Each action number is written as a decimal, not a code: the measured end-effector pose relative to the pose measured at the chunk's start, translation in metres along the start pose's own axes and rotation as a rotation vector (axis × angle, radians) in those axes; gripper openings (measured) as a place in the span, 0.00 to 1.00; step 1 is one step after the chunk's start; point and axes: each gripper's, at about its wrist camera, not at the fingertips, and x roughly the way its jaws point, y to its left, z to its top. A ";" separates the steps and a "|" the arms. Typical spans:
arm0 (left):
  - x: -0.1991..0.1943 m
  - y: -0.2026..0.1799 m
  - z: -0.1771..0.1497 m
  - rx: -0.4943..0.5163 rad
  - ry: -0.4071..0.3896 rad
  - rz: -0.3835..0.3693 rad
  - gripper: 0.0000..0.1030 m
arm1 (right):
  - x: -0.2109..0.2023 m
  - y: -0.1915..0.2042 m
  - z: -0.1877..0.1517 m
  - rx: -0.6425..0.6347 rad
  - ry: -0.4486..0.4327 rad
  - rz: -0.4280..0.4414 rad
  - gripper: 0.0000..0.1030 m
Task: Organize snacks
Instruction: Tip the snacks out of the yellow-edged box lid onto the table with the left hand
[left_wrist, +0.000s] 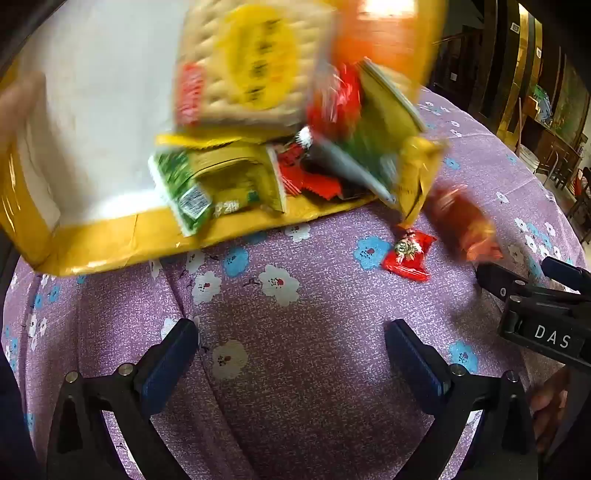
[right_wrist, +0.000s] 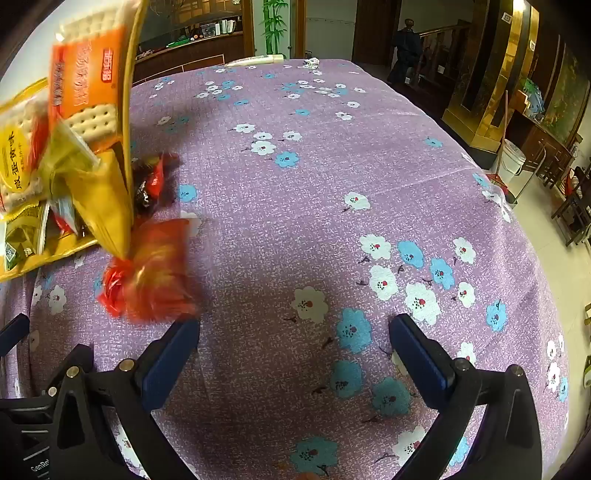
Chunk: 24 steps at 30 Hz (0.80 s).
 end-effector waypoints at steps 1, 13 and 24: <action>0.000 0.000 0.000 0.000 -0.002 0.000 0.99 | 0.000 0.000 0.000 0.002 0.003 0.003 1.00; 0.000 -0.004 0.002 0.002 -0.003 0.002 0.99 | 0.001 -0.001 0.000 -0.001 0.003 -0.002 1.00; -0.002 -0.002 0.001 0.000 -0.004 0.000 0.99 | 0.000 -0.001 0.000 -0.001 0.004 -0.002 1.00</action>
